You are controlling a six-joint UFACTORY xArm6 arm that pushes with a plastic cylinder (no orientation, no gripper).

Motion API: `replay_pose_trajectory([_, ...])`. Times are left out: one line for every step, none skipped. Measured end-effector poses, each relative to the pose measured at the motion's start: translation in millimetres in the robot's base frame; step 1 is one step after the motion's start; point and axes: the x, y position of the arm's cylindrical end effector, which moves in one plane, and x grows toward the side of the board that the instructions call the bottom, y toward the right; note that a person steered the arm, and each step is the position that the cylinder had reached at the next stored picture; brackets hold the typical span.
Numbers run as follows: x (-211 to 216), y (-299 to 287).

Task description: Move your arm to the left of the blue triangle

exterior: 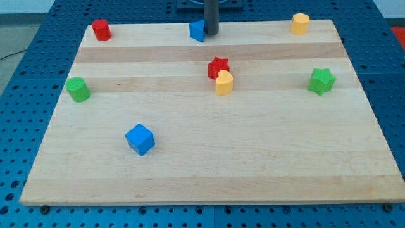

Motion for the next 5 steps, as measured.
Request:
replay_pose_trajectory([-3.5,0.0])
replay_pose_trajectory([-9.0,-5.6])
replay_pose_trajectory([-12.6,-14.9])
replay_pose_trajectory([-12.6,-9.5])
replay_pose_trajectory([-7.9,30.4])
